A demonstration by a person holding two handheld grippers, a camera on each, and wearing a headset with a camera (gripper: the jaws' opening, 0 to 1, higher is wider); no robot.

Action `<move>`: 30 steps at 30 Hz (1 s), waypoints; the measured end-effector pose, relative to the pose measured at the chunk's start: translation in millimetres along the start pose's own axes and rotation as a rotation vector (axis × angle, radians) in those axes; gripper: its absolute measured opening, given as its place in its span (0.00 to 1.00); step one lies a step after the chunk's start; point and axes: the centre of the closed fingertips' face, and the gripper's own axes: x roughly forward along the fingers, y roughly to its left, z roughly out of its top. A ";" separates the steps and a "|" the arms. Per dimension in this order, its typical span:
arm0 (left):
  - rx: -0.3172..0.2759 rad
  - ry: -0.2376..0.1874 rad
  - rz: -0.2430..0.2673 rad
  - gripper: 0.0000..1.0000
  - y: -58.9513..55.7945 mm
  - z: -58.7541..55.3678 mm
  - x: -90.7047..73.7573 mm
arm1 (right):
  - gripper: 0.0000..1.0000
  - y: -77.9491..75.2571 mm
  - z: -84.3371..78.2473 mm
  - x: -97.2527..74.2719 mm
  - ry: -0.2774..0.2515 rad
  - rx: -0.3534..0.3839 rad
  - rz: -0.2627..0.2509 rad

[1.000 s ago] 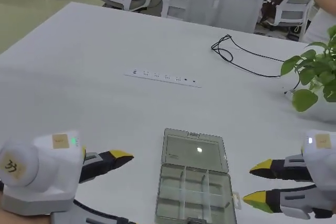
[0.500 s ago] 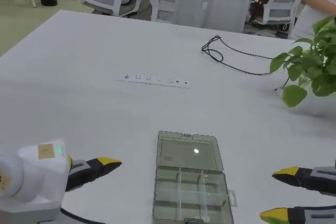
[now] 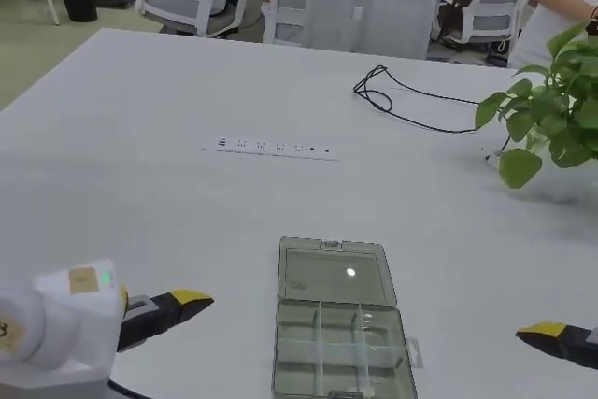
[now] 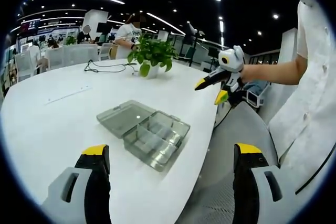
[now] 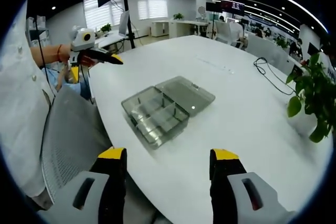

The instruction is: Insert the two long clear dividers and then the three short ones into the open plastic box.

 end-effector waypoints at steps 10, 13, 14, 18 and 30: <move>-0.001 0.007 -0.006 1.00 -0.9 -3.1 0.3 | 0.68 3.1 -5.8 1.5 0.008 0.006 0.007; -0.003 0.003 -0.008 1.00 -2.3 -3.3 1.0 | 0.68 2.8 -2.2 0.7 -0.001 0.004 0.002; -0.003 0.002 -0.009 1.00 -3.1 -3.5 1.4 | 0.68 3.5 -1.9 0.8 -0.001 0.002 0.004; -0.004 -0.003 -0.015 1.00 -8.4 -4.6 3.2 | 0.68 7.7 -0.8 1.8 0.003 -0.010 0.015; -0.004 -0.006 -0.030 1.00 -19.4 -9.3 6.1 | 0.69 12.0 6.2 2.2 0.001 -0.038 0.028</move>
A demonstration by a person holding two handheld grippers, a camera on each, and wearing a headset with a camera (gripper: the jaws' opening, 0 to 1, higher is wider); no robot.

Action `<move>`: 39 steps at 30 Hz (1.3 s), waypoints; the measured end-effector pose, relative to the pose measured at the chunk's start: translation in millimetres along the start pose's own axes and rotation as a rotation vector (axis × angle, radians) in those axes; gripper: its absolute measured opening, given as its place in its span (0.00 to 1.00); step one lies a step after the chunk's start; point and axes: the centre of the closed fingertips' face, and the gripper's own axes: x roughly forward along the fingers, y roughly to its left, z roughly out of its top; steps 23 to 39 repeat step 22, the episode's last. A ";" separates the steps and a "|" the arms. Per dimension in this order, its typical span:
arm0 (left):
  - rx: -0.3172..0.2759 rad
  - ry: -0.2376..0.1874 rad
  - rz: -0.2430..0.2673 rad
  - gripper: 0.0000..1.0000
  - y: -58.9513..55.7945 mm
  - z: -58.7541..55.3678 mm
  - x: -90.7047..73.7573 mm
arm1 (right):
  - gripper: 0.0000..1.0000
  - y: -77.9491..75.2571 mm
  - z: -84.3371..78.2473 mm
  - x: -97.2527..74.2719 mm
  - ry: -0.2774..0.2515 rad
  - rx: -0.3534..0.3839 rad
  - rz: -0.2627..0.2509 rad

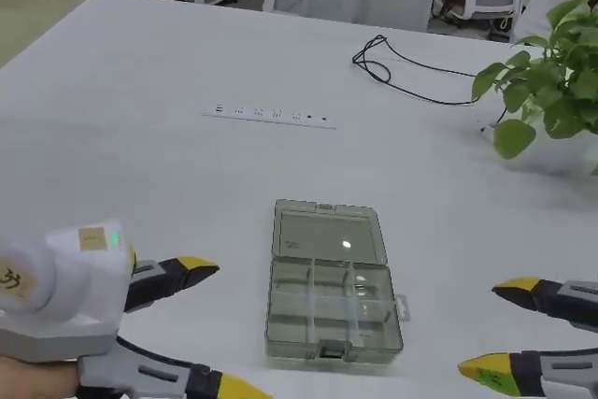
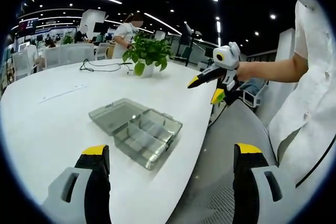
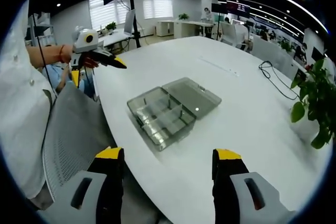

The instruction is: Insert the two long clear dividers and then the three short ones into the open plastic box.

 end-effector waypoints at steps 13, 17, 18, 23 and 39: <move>0.002 -0.008 0.013 1.00 -0.4 0.6 -0.5 | 0.70 0.3 3.8 -1.7 -0.002 -0.017 0.008; -0.006 -0.019 0.027 1.00 2.5 2.3 -0.7 | 0.70 -2.0 2.9 -0.5 0.003 -0.021 0.005; -0.008 -0.021 0.028 1.00 3.0 2.7 -0.9 | 0.70 -2.7 2.7 -0.2 0.003 -0.020 0.004; -0.004 -0.021 0.032 1.00 4.0 2.8 -2.1 | 0.70 -2.6 6.1 -0.5 -0.003 -0.023 0.003; -0.004 -0.021 0.032 1.00 4.0 2.8 -2.1 | 0.70 -2.6 6.1 -0.5 -0.003 -0.023 0.003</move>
